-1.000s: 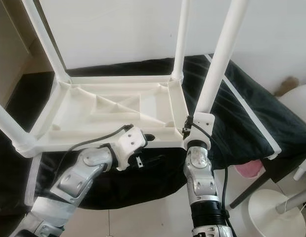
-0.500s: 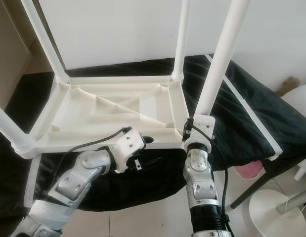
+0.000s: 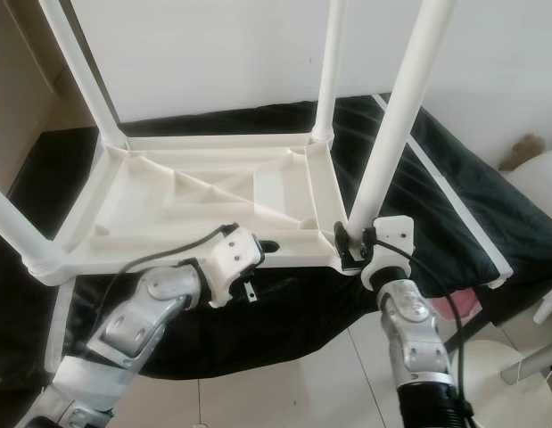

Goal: Building children table

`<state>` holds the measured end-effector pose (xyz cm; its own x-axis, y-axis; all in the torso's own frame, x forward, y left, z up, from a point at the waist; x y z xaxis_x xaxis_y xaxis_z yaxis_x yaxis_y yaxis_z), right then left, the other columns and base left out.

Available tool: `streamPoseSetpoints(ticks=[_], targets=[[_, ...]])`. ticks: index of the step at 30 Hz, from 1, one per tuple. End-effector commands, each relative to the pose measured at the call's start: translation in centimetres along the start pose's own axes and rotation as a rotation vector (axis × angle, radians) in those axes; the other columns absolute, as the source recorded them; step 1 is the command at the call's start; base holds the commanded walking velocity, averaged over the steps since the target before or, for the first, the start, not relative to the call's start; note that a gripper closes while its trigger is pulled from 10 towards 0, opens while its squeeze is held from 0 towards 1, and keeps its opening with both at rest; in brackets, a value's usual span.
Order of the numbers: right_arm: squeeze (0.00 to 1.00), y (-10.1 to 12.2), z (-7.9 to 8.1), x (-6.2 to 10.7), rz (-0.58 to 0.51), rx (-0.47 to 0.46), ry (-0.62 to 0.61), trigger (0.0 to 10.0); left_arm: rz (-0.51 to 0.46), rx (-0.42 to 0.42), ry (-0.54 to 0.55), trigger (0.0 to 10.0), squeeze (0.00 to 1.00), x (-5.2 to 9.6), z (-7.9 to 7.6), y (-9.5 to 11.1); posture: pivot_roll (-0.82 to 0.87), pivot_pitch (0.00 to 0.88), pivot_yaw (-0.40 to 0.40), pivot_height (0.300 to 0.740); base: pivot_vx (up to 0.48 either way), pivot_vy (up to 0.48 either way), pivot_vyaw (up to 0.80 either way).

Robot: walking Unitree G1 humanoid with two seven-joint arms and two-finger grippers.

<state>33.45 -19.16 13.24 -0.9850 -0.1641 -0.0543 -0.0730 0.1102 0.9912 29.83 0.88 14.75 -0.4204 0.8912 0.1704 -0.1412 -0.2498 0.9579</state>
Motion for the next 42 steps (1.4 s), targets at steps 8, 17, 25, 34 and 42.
streamPoseSetpoints(ticks=[8, 17, 25, 34, 42], targets=[[0.00, 1.1, 0.8, -2.6, -0.023, 0.072, 0.321, 10.0, -0.006, -0.032, -0.028, 10.0, 0.00, -0.7, 0.6, 0.7, 0.00, 0.000, 0.053, 0.740, 0.000, 0.000, 0.00], [0.00, -0.2, 1.7, -2.7, 0.024, 0.105, 0.428, 0.0, 0.001, -0.055, -0.034, 10.0, 0.00, -0.7, 0.7, 0.8, 0.01, 0.000, 0.044, 0.740, 0.000, 0.000, 0.00], [0.00, -1.3, 1.1, -1.9, 0.048, 0.102, 0.432, 0.0, 0.007, -0.052, -0.034, 10.0, 0.00, -0.5, 0.5, 0.5, 0.00, 0.000, 0.050, 0.740, 0.000, 0.000, 0.00], [0.00, -2.1, 0.3, -1.7, 0.093, 0.080, 0.286, 10.0, -0.005, -0.026, -0.035, 10.0, 0.00, -0.8, 0.3, 0.5, -0.02, 0.000, 0.048, 0.740, 0.000, 0.000, 0.00], [0.00, -2.3, 0.4, -2.0, 0.122, 0.016, -0.044, 10.0, -0.008, 0.012, -0.032, 10.0, 0.00, -0.8, -0.6, 0.0, -0.02, 0.000, 0.041, 0.740, 0.000, 0.000, 0.00]])
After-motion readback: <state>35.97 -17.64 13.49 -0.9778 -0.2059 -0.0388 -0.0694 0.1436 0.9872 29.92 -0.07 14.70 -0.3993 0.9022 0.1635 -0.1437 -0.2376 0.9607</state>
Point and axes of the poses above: a point about 5 cm out from each wrist's last joint towards the gripper, its own x axis pointing back from the gripper into the wrist, its own y axis along the axis of the wrist's last joint, z = x × y, the point moved 4 cm from there along -x, pointing out of the wrist towards the gripper, and after that the axes turned 4 degrees about x, right-handed, at the moved point
